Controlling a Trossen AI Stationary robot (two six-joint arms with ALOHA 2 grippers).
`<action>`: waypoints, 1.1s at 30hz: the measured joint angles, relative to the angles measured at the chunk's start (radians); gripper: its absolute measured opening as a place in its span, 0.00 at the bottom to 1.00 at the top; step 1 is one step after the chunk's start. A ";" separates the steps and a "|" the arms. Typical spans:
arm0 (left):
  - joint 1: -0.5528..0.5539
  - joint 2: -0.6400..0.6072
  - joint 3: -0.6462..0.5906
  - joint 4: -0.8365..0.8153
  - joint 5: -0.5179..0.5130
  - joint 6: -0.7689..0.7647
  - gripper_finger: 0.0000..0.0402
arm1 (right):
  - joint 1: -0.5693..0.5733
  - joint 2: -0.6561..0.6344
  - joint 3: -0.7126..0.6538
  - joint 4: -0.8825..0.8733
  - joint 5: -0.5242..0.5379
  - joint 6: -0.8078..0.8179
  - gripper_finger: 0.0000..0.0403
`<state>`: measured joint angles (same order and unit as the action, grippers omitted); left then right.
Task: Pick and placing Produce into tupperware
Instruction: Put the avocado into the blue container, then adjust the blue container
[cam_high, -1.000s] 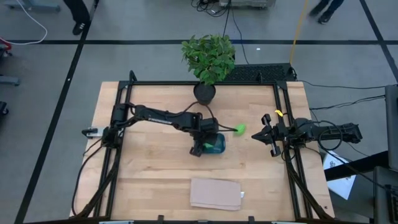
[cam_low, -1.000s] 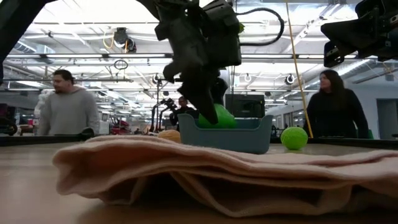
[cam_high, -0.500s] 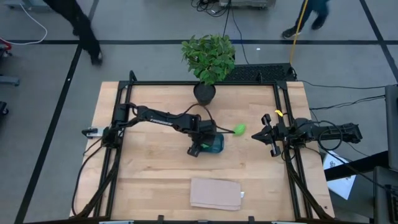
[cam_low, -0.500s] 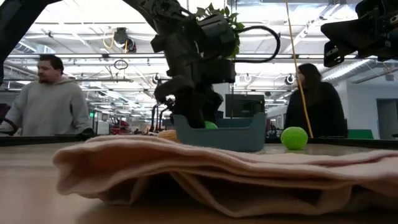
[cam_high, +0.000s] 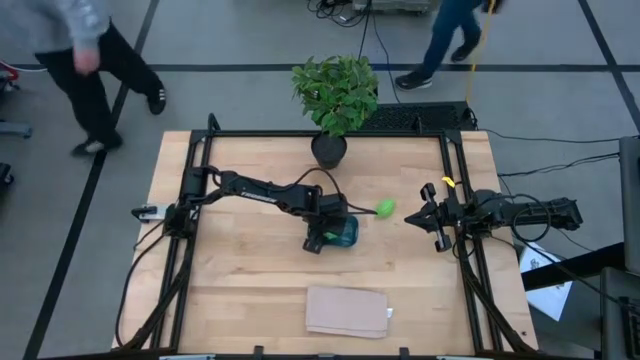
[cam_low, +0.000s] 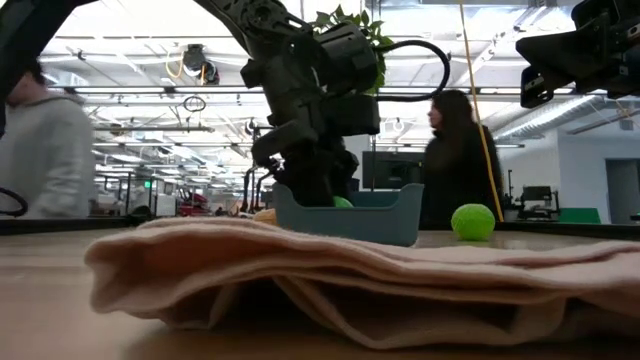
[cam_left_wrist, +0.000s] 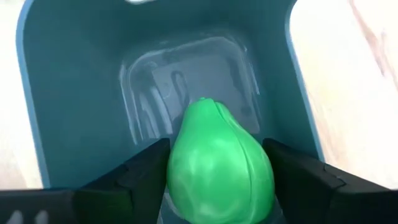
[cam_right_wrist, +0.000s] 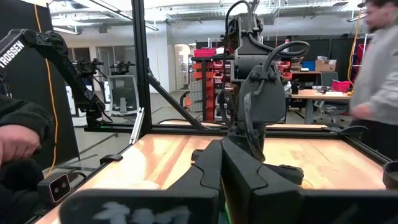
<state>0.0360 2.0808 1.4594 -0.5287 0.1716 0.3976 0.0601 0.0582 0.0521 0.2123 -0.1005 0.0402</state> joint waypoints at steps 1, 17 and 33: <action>0.000 0.000 0.000 0.004 0.008 0.000 0.66 | 0.000 0.000 0.000 0.000 0.000 0.000 0.00; -0.014 0.001 0.031 -0.010 -0.002 0.037 0.76 | 0.000 0.000 0.000 0.000 0.000 0.000 0.00; -0.024 -0.023 0.198 -0.314 -0.126 0.046 0.54 | 0.000 0.000 0.000 0.000 0.000 0.004 0.00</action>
<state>0.0118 2.0582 1.6578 -0.8424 0.0452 0.4435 0.0601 0.0583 0.0517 0.2123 -0.1005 0.0444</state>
